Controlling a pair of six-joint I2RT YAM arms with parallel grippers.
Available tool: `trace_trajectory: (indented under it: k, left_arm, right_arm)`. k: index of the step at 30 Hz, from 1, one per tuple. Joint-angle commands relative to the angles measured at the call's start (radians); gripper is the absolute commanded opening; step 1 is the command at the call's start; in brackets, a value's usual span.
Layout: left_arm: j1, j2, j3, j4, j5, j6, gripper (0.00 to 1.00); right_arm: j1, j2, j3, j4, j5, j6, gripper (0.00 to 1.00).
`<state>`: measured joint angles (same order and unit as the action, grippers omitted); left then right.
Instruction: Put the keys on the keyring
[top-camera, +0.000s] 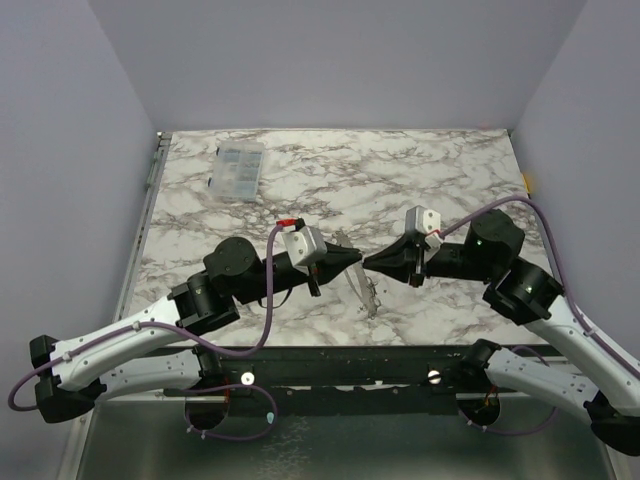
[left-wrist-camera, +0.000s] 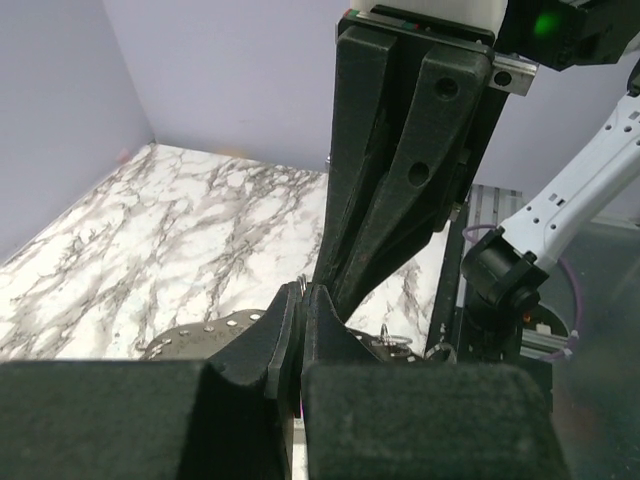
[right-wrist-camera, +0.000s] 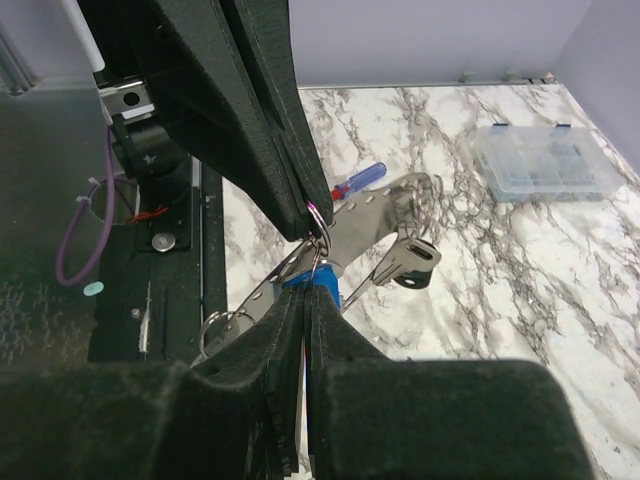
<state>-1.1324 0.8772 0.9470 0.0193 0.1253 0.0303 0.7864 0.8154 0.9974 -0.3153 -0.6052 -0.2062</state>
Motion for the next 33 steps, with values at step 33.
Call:
trace_trajectory:
  k: [33]
  left_arm:
    - [0.002,0.034,-0.151,0.392,-0.045,-0.131,0.00]
  right_arm:
    - [0.008,0.080,0.151,-0.100,0.034,-0.132,0.01]
